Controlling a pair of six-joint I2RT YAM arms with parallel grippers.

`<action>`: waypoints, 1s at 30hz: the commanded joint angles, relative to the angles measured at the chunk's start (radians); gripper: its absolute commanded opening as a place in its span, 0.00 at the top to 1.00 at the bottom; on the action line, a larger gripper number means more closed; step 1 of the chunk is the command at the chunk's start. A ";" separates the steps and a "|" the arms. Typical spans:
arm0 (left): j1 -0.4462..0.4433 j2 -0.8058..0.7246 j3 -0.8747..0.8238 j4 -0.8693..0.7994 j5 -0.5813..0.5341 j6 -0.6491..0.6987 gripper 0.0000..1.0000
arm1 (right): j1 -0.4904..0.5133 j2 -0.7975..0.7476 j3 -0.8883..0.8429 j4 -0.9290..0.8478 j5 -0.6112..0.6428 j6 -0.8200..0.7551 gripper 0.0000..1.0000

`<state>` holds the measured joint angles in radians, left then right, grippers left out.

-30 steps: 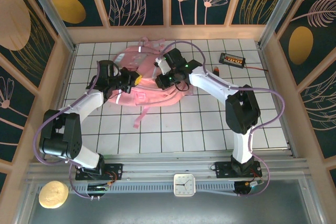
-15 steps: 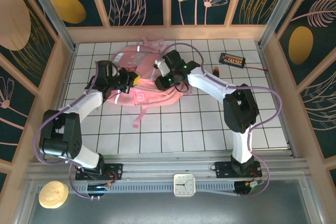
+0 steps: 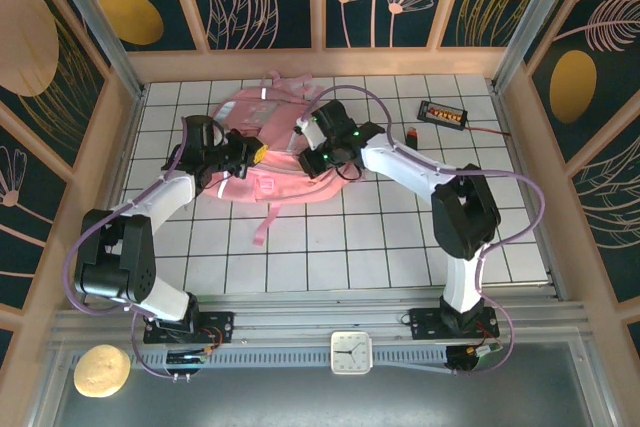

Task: Pack the student bag

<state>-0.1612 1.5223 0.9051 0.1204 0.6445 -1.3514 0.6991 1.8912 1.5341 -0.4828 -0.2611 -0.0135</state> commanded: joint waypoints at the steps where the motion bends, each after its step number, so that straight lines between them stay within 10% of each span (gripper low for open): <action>1: 0.043 -0.054 0.050 0.049 0.012 0.025 1.00 | -0.068 -0.035 -0.036 -0.119 0.115 -0.023 1.00; 16: 0.137 -0.121 -0.013 -0.061 -0.011 0.135 1.00 | -0.177 -0.068 0.011 -0.173 0.097 -0.048 1.00; 28: 0.207 0.138 0.264 -0.266 -0.027 0.419 1.00 | 0.122 -0.058 0.047 -0.152 0.032 0.092 1.00; 30: 0.215 0.185 0.324 -0.306 -0.010 0.455 0.88 | 0.148 -0.016 0.075 -0.137 0.039 0.123 1.00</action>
<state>0.0078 1.6588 1.1320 -0.1894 0.7284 -1.0145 0.7975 1.8626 1.5627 -0.5446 -0.2020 0.0433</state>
